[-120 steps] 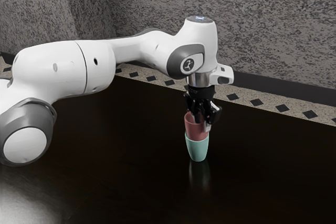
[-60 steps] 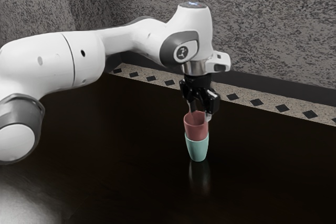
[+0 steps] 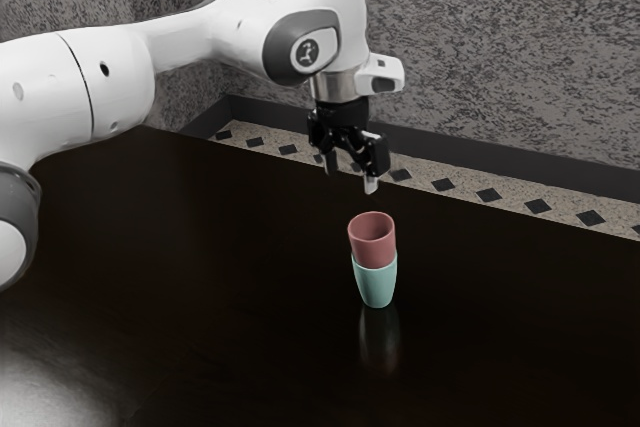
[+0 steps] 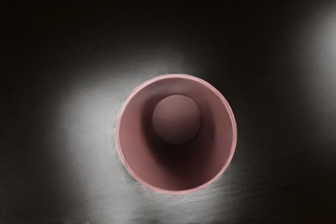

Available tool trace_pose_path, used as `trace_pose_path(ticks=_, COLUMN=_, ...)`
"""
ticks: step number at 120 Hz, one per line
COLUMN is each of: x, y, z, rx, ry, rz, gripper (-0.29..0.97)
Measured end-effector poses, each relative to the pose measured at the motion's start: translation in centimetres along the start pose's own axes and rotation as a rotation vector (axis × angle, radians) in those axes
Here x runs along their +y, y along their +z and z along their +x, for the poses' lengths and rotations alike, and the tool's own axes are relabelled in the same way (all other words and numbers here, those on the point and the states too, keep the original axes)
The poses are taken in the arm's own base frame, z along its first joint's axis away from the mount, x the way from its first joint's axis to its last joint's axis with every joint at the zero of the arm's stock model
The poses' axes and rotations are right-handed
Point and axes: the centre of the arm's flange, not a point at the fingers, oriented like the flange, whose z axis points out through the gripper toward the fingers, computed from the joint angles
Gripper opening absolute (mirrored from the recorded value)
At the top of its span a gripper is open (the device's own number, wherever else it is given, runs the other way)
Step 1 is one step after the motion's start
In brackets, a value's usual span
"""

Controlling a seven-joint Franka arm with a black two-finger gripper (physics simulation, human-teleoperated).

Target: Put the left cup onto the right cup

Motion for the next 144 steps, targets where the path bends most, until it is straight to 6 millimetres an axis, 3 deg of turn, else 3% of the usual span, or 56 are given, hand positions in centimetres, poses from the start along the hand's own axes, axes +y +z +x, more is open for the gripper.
trace_pose_path(ticks=49, x=-6.3, y=-4.3, z=-2.7, rx=-0.003, ry=-0.093, rz=0.000, gripper=0.65)
trace_pose_path(ticks=109, x=-16.2, y=-9.9, z=-8.5, rx=0.003, ry=-0.240, rz=0.000, gripper=0.66)
trace_pose_path(ticks=144, x=-18.4, y=-12.7, z=-11.6, rx=0.022, ry=-0.278, rz=0.001, gripper=0.66)
